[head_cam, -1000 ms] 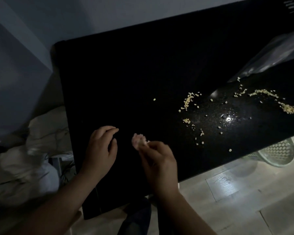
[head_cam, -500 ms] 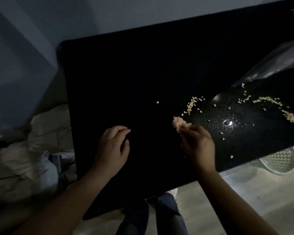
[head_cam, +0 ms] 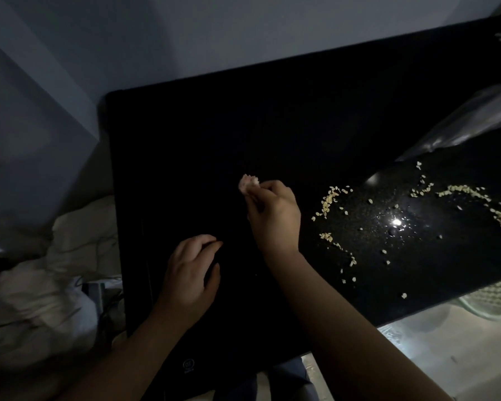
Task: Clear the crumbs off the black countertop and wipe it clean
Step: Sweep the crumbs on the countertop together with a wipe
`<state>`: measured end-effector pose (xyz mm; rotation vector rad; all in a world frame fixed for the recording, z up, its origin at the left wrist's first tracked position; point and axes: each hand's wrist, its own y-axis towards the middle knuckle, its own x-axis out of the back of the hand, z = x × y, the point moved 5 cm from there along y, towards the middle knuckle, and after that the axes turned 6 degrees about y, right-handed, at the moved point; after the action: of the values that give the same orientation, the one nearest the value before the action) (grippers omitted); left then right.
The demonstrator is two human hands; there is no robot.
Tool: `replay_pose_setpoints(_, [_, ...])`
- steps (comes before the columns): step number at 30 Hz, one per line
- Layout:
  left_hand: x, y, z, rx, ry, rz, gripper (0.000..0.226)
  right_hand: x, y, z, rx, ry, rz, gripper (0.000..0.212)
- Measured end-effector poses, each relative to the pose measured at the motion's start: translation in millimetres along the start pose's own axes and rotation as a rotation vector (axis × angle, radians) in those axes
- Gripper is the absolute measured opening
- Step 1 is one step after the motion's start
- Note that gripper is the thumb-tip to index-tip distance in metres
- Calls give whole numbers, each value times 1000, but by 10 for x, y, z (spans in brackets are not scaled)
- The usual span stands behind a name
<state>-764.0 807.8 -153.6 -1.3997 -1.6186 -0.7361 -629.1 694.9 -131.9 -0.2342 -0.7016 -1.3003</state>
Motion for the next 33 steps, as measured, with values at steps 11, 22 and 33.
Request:
replay_pose_setpoints(11, [13,-10,-56,7,-19,5,54,724,-125,-699,-140,-221,-36,15])
replay_pose_setpoints(22, [-59,-63,-319,-38,66,29,53,1247,-258,-557,-95,-30,-135,12])
replay_pose_setpoints(33, [-118,-162,-418,-71,109,46,36,1155,-1343,-445,-91,-25,-104,21])
